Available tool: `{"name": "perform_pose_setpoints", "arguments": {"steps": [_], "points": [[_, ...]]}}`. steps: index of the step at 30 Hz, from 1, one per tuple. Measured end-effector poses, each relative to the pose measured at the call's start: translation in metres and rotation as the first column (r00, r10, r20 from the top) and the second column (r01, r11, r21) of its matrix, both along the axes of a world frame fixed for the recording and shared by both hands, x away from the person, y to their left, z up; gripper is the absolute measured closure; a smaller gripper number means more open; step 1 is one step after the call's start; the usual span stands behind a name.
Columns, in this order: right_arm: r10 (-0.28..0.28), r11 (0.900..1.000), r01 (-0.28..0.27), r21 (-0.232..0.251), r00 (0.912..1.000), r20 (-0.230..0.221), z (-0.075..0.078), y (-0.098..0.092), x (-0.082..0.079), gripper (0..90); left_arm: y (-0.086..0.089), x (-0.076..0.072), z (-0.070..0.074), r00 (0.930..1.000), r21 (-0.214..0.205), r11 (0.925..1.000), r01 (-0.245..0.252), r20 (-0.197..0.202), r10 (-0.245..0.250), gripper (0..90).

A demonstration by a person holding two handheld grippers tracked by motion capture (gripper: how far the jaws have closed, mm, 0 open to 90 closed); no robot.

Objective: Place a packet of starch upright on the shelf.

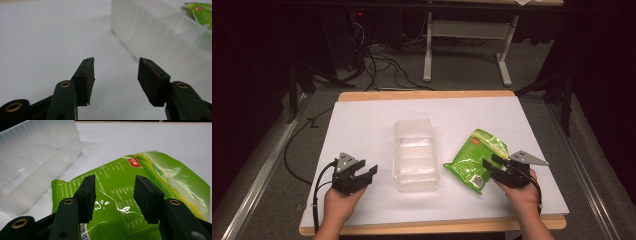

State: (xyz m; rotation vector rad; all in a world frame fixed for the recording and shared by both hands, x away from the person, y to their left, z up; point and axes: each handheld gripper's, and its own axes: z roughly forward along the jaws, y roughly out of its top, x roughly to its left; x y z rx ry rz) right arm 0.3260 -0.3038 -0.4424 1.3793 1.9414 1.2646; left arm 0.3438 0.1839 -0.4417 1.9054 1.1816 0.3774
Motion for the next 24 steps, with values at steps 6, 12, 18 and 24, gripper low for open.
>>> {"name": "perform_pose_setpoints", "arguments": {"steps": [6, 12, 18, 24], "points": [[0.048, 0.9987, -0.048, -0.021, 0.9977, 0.047, 0.001, 0.006, -0.003, 51.7, 0.005, 0.005, -0.003, 0.9995, 0.011, 0.9997, -0.021, 0.025, 0.02, 49.7], [0.064, 0.9978, -0.063, -0.02, 0.9971, 0.041, 0.001, 0.005, -0.002, 51.7, 0.005, 0.003, -0.005, 0.9996, 0.032, 0.9994, -0.01, 0.025, 0.01, 51.3], [0.052, 0.9985, -0.052, -0.02, 0.9978, 0.04, 0.003, 0.003, -0.003, 49.8, -0.004, -0.003, 0.004, 0.9984, -0.006, 1.0, 0.004, 0.056, -0.003, 58.2], [0.044, 0.9982, -0.042, -0.043, 0.9984, 0.035, 0.003, 0.0, -0.001, 49.8, -0.031, -0.018, 0.025, 0.9843, -0.071, 0.9975, -0.008, 0.175, 0.02, 78.7]]}}
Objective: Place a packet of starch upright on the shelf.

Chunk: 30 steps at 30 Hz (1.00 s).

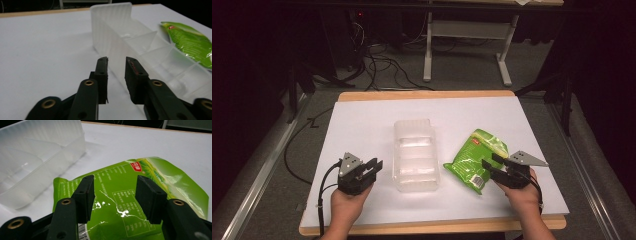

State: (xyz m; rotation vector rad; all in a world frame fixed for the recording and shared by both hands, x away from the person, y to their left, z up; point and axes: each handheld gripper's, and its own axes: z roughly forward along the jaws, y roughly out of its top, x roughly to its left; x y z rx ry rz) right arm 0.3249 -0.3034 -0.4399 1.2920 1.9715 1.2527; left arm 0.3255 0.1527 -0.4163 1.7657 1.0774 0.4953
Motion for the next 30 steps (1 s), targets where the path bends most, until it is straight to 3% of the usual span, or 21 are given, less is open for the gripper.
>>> {"name": "perform_pose_setpoints", "arguments": {"steps": [1, 3, 4, 6, 8, 9, 11, 12, 15, 24, 30], "points": [[-0.005, 1.0, 0.005, 0.003, 1.0, 0.0, 0.0, 0.0, 0.001, 49.8, -0.006, -0.002, 0.002, 0.9998, 0.001, 1.0, -0.008, 0.019, 0.008, 89.4], [-0.003, 1.0, 0.003, 0.0, 1.0, 0.0, -0.001, -0.001, 0.002, 49.8, -0.009, -0.003, 0.003, 0.9997, -0.003, 1.0, -0.006, 0.023, 0.006, 90.0], [-0.004, 1.0, 0.004, -0.001, 1.0, -0.003, -0.001, -0.001, 0.002, 49.8, -0.015, -0.002, 0.004, 1.0, -0.029, 0.9996, 0.0, 0.01, 0.001, 90.0], [-0.003, 1.0, 0.003, -0.007, 1.0, -0.005, -0.001, 0.0, 0.002, 49.9, -0.023, 0.002, 0.003, 0.9995, -0.059, 0.9982, -0.007, -0.033, 0.005, 65.3], [-0.001, 1.0, 0.001, -0.007, 1.0, -0.005, -0.001, 0.001, 0.002, 49.9, -0.028, 0.005, 0.0, 0.9988, -0.06, 0.9982, 0.002, -0.049, -0.005, 59.9], [0.002, 0.9999, -0.002, -0.014, 1.0, -0.008, -0.002, 0.002, 0.002, 49.9, -0.034, 0.008, -0.002, 0.9985, -0.037, 0.9993, 0.0, -0.054, -0.002, 55.6], [0.003, 0.9999, -0.003, -0.016, 1.0, -0.009, -0.002, 0.002, 0.002, 49.9, -0.037, 0.01, -0.004, 0.9978, -0.027, 0.9996, -0.002, -0.066, 0.0, 56.4], [0.004, 0.9998, -0.004, -0.02, 0.9999, -0.01, -0.002, 0.003, 0.002, 49.9, -0.041, 0.014, -0.008, 0.9956, -0.027, 0.9996, -0.007, -0.093, 0.004, 56.4], [0.003, 0.9997, -0.003, -0.024, 0.9999, -0.012, -0.001, 0.004, 0.002, 49.9, -0.046, 0.017, -0.015, 0.9915, -0.012, 0.9996, -0.027, -0.128, 0.026, 67.0], [-0.011, 0.9999, 0.011, -0.011, 0.9999, -0.009, -0.001, -0.001, 0.002, 49.9, -0.046, 0.012, -0.012, 0.991, -0.008, 0.9995, -0.03, -0.131, 0.028, 76.2], [-0.014, 0.9999, 0.014, -0.008, 0.9999, -0.007, -0.001, -0.002, 0.003, 49.9, -0.049, 0.001, -0.011, 0.9906, -0.021, 0.9998, -0.001, -0.137, -0.002, 60.5]]}}
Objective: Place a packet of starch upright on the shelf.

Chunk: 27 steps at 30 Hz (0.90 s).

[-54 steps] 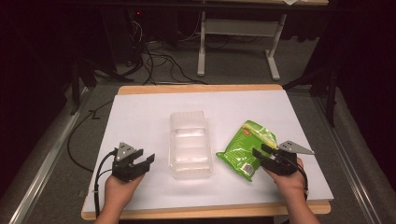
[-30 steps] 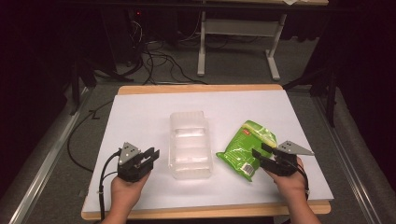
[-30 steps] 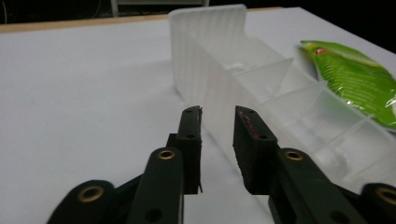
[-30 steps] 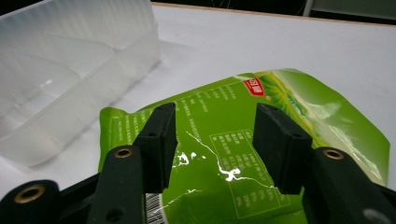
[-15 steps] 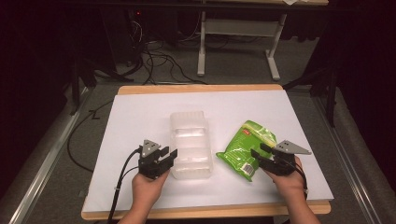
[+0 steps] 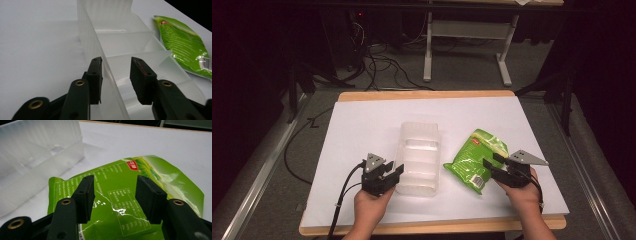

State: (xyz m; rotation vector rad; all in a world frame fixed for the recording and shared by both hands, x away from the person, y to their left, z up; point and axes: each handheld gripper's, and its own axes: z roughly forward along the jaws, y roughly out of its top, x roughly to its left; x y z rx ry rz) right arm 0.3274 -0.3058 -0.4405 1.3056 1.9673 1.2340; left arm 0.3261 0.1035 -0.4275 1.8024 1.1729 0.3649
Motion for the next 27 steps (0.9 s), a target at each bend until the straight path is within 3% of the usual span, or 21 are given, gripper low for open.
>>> {"name": "perform_pose_setpoints", "arguments": {"steps": [4, 6, 8, 10, 11, 12, 13, 14, 15, 16, 18, 20, 27], "points": [[-0.006, 1.0, 0.006, 0.004, 1.0, -0.002, 0.0, -0.001, 0.0, 49.9, 0.003, -0.011, 0.001, 0.9999, -0.013, 0.9998, 0.012, 0.01, -0.012, 58.3], [-0.005, 1.0, 0.005, 0.004, 1.0, 0.0, 0.0, -0.002, 0.0, 49.9, 0.008, -0.016, 0.005, 0.9993, -0.021, 0.9997, 0.011, 0.037, -0.01, 59.0], [-0.005, 1.0, 0.005, 0.005, 1.0, -0.001, 0.0, -0.002, -0.001, 49.9, 0.019, -0.019, 0.012, 0.9943, -0.037, 0.9989, -0.03, 0.101, 0.033, 64.9], [-0.004, 1.0, 0.004, 0.005, 1.0, 0.0, 0.0, -0.001, -0.001, 49.9, 0.024, -0.019, 0.014, 0.9919, -0.042, 0.998, -0.047, 0.116, 0.052, 73.8], [-0.004, 1.0, 0.004, 0.005, 1.0, 0.0, 0.0, -0.001, -0.001, 49.9, 0.031, -0.018, 0.014, 0.9864, -0.036, 0.9956, -0.086, 0.138, 0.09, 73.8], [-0.003, 1.0, 0.003, 0.005, 1.0, 0.0, 0.0, -0.001, -0.001, 49.9, 0.037, -0.012, 0.006, 0.9871, 0.014, 0.9935, -0.113, 0.115, 0.111, 85.8], [-0.004, 1.0, 0.004, 0.005, 1.0, -0.001, 0.0, -0.001, -0.001, 49.9, 0.039, -0.009, 0.001, 0.9915, 0.031, 0.9939, -0.106, 0.08, 0.103, 88.7], [-0.005, 1.0, 0.005, 0.005, 1.0, -0.002, 0.0, -0.001, 0.0, 49.9, 0.039, -0.005, -0.007, 0.9948, 0.04, 0.9944, -0.097, 0.035, 0.096, 90.0], [-0.005, 1.0, 0.005, 0.005, 1.0, -0.002, 0.0, -0.001, 0.0, 49.9, 0.039, -0.005, -0.007, 0.9948, 0.04, 0.9944, -0.097, 0.035, 0.096, 90.0], [-0.007, 1.0, 0.007, 0.005, 1.0, -0.002, 0.0, -0.001, 0.0, 49.9, 0.036, -0.003, -0.015, 0.9965, 0.063, 0.9946, -0.082, -0.01, 0.083, 90.0], [-0.017, 0.9998, 0.017, 0.01, 0.9999, 0.001, 0.0, -0.004, 0.0, 49.9, 0.024, -0.006, -0.024, 0.9984, 0.087, 0.9956, -0.034, -0.042, 0.038, 90.0], [-0.026, 0.9996, 0.026, 0.015, 0.9997, 0.0, 0.0, -0.006, 0.0, 49.9, 0.014, -0.011, -0.027, 0.999, 0.104, 0.9946, 0.005, -0.044, -0.001, 90.0], [-0.065, 0.9975, 0.066, 0.025, 0.9976, -0.022, -0.004, -0.017, 0.005, 50.1, 0.004, -0.019, -0.027, 0.9982, 0.102, 0.9939, 0.043, -0.046, -0.039, 90.0]]}}
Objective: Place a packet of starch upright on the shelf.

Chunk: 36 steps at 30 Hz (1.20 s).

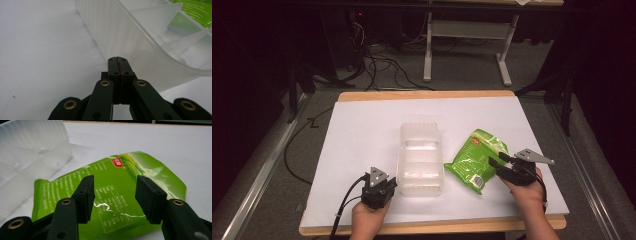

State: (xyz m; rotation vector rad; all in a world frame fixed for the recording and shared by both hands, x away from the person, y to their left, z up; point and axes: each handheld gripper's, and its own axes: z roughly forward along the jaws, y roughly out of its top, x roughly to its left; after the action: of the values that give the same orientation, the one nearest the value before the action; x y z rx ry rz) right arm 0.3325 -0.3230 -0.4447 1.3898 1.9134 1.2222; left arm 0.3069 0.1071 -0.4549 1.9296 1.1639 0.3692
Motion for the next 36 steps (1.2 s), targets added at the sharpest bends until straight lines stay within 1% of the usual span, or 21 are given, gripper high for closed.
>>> {"name": "perform_pose_setpoints", "arguments": {"steps": [2, 6, 8, 9, 10, 11, 15, 19, 20, 21, 23, 24, 25, 27, 28, 29, 31, 32, 33, 35, 36], "points": [[-0.009, 1.0, 0.009, 0.002, 0.9999, -0.005, -0.001, -0.003, 0.001, 50.1, 0.001, -0.001, 0.001, 1.0, -0.012, 0.9999, 0.002, -0.001, -0.002, 90.0], [-0.015, 0.9999, 0.015, -0.004, 0.9998, -0.009, -0.002, -0.007, 0.003, 49.5, 0.005, 0.001, 0.004, 0.9997, -0.039, 0.9991, -0.019, 0.014, 0.019, 90.0], [-0.013, 0.9999, 0.013, -0.006, 0.9999, -0.009, -0.002, -0.007, 0.004, 49.2, 0.007, 0.003, 0.004, 0.9996, -0.03, 0.9993, -0.022, 0.017, 0.023, 90.0], [-0.009, 0.9997, 0.009, -0.021, 0.9999, -0.008, -0.003, -0.007, 0.005, 49.1, 0.009, 0.006, 0.002, 0.9997, -0.022, 0.9995, -0.024, 0.007, 0.024, 90.0], [-0.009, 0.9997, 0.009, -0.021, 0.9999, -0.008, -0.003, -0.007, 0.005, 49.1, 0.009, 0.006, 0.002, 0.9997, -0.022, 0.9995, -0.024, 0.007, 0.024, 90.0], [-0.013, 0.9997, 0.013, -0.023, 0.9998, -0.013, -0.004, -0.007, 0.006, 49.1, 0.008, 0.007, -0.002, 0.9998, -0.028, 0.9996, -0.007, -0.02, 0.006, 90.0], [-0.022, 0.9993, 0.022, -0.032, 0.9997, -0.014, -0.004, -0.008, 0.007, 49.1, -0.003, 0.002, -0.005, 0.999, -0.015, 0.9992, 0.038, -0.024, -0.038, 90.0], [-0.023, 0.9996, 0.023, -0.017, 0.9997, -0.006, -0.003, -0.01, 0.005, 47.6, -0.006, 0.002, -0.005, 0.9991, -0.015, 0.9993, 0.035, -0.022, -0.035, 89.8], [-0.021, 0.9995, 0.021, -0.023, 0.9998, 0.0, -0.002, -0.011, 0.005, 47.1, -0.004, 0.003, -0.004, 0.9992, -0.019, 0.9993, 0.033, -0.021, -0.033, 86.6], [-0.026, 0.9995, 0.026, -0.021, 0.9997, -0.002, -0.002, -0.011, 0.005, 46.7, -0.002, 0.005, -0.002, 0.9996, -0.029, 0.9993, 0.023, -0.015, -0.024, 84.6], [-0.025, 0.9992, 0.025, -0.03, 0.9997, 0.003, 0.0, -0.011, 0.005, 45.9, 0.002, 0.006, 0.002, 0.9999, -0.031, 0.9994, 0.014, 0.005, -0.014, 80.6], [-0.024, 0.9991, 0.024, -0.036, 0.9997, 0.004, 0.0, -0.011, 0.006, 45.6, 0.005, 0.008, 0.005, 0.9997, -0.021, 0.9997, 0.009, 0.025, -0.008, 78.7], [-0.025, 0.999, 0.025, -0.038, 0.9997, 0.003, 0.0, -0.012, 0.006, 45.3, 0.007, 0.008, 0.006, 0.9994, -0.013, 0.9999, 0.01, 0.034, -0.01, 75.7], [-0.027, 0.9991, 0.027, -0.033, 0.9996, 0.001, 0.0, -0.013, 0.007, 44.6, 0.013, 0.01, 0.012, 0.9974, -0.002, 0.9999, 0.012, 0.072, -0.012, 70.6], [-0.032, 0.9992, 0.032, -0.023, 0.9995, 0.003, 0.001, -0.014, 0.008, 44.0, 0.014, 0.012, 0.013, 0.9969, 0.001, 0.9999, 0.012, 0.078, -0.012, 66.1], [-0.034, 0.9993, 0.034, -0.013, 0.9994, 0.004, 0.001, -0.015, 0.01, 43.2, 0.016, 0.013, 0.014, 0.9971, 0.009, 0.9999, 0.014, 0.074, -0.015, 61.5], [-0.042, 0.999, 0.042, -0.015, 0.9991, 0.001, 0.001, -0.016, 0.011, 42.4, 0.017, 0.014, 0.014, 0.9973, 0.011, 0.9998, 0.015, 0.071, -0.016, 60.4], [-0.052, 0.9984, 0.052, -0.021, 0.9986, -0.001, 0.002, -0.018, 0.016, 42.0, 0.017, 0.013, 0.017, 0.9968, -0.007, 0.9999, 0.011, 0.079, -0.011, 59.3], [-0.066, 0.9978, 0.066, -0.009, 0.9978, -0.008, 0.002, -0.02, 0.019, 41.8, 0.018, 0.012, 0.02, 0.996, -0.014, 0.9999, 0.007, 0.089, -0.006, 58.5], [-0.093, 0.9955, 0.093, 0.015, 0.9955, -0.018, 0.004, -0.025, 0.025, 41.5, 0.017, 0.011, 0.024, 0.9938, -0.005, 0.9999, 0.01, 0.111, -0.01, 56.6], [-0.108, 0.9938, 0.109, 0.024, 0.9938, -0.026, 0.004, -0.027, 0.029, 40.7, 0.018, 0.011, 0.026, 0.9923, 0.01, 0.9999, 0.008, 0.123, -0.009, 55.8]]}}
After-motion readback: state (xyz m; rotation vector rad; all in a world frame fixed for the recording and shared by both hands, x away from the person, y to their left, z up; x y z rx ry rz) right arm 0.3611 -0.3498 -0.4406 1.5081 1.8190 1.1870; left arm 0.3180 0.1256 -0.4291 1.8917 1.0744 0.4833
